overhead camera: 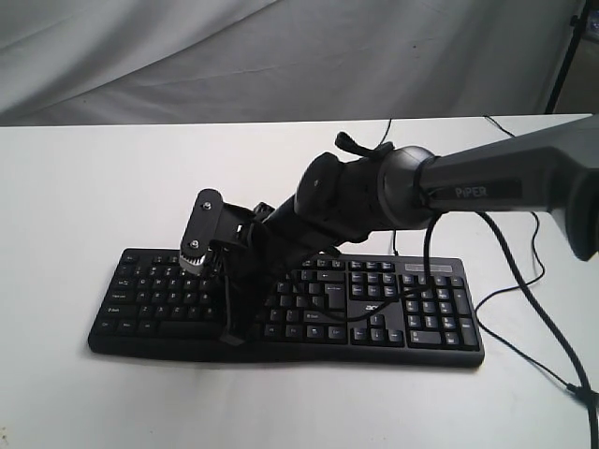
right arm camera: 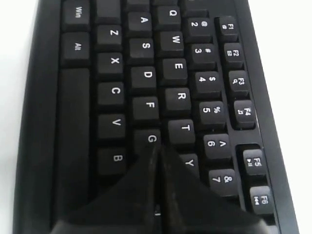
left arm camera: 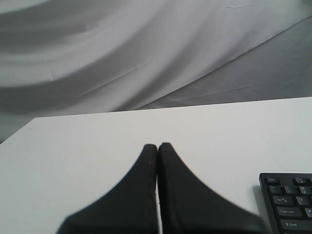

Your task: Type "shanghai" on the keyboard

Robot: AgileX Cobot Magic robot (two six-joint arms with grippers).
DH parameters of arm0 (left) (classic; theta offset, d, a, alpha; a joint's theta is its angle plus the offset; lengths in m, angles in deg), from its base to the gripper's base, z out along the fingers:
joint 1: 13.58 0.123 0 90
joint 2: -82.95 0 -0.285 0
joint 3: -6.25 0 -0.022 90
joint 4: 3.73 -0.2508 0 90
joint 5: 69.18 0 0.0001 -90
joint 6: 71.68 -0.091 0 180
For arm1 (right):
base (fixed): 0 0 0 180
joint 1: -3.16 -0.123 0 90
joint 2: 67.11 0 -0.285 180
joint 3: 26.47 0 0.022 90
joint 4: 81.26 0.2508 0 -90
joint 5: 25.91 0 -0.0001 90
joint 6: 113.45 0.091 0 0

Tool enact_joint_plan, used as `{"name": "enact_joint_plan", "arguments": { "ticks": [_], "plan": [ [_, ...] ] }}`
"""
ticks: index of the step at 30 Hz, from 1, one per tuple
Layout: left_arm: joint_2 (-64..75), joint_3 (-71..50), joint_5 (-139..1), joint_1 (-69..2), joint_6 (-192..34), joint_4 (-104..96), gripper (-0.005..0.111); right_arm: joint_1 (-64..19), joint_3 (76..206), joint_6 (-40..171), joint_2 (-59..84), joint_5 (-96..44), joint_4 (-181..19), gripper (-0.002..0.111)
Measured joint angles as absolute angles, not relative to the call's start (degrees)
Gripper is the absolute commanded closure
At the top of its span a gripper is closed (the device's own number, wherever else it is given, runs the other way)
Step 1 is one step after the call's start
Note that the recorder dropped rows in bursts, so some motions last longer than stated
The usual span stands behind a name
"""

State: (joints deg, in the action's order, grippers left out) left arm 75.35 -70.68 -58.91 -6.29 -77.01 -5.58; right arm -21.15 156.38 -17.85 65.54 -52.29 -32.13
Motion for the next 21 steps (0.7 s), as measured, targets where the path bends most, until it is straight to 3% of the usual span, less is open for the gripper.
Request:
{"name": "enact_joint_plan", "arguments": {
  "ticks": [21],
  "plan": [
    [75.3,-70.7,-58.9,-6.3,-77.0,-5.6,0.106,-21.2,156.4,-18.1,63.5,-52.2,-32.6,0.108]
  ]
}}
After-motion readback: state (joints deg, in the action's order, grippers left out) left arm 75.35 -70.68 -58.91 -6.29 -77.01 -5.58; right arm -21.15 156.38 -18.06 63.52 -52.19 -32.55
